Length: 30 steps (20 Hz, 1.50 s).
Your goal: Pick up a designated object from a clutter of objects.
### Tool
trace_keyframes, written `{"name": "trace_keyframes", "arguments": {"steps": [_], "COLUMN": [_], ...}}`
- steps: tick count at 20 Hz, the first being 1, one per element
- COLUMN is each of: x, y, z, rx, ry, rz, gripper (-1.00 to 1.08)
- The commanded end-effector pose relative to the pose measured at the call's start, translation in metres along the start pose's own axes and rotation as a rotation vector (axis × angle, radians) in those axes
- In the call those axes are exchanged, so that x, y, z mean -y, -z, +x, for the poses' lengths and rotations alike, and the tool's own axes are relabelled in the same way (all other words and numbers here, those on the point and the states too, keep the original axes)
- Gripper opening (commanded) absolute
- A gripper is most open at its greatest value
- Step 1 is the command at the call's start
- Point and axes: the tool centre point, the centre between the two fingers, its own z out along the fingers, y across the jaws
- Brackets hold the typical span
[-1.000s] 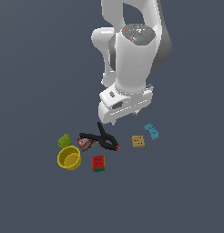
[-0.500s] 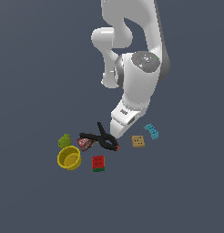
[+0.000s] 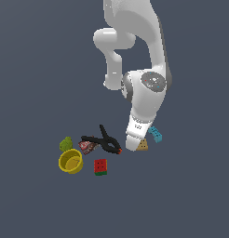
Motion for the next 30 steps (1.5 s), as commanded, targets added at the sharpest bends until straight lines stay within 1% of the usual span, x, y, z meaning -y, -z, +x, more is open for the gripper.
{"name": "trace_keyframes", "arguments": {"steps": [1, 8, 14, 20, 25, 30], "x": [0.004, 0.018, 0.026, 0.030, 0.030, 0.031], "y": [-0.013, -0.045, -0.061, -0.069, -0.070, -0.085], "z": [0.006, 0.021, 0.029, 0.032, 0.032, 0.032], "rx": [-0.003, -0.015, -0.025, -0.030, -0.030, -0.030], "ry": [0.086, 0.295, 0.408, 0.460, 0.458, 0.460], "rz": [0.000, 0.002, 0.004, 0.004, 0.005, 0.005], "gripper": [1.00, 1.00, 1.00, 1.00, 1.00, 1.00]}}
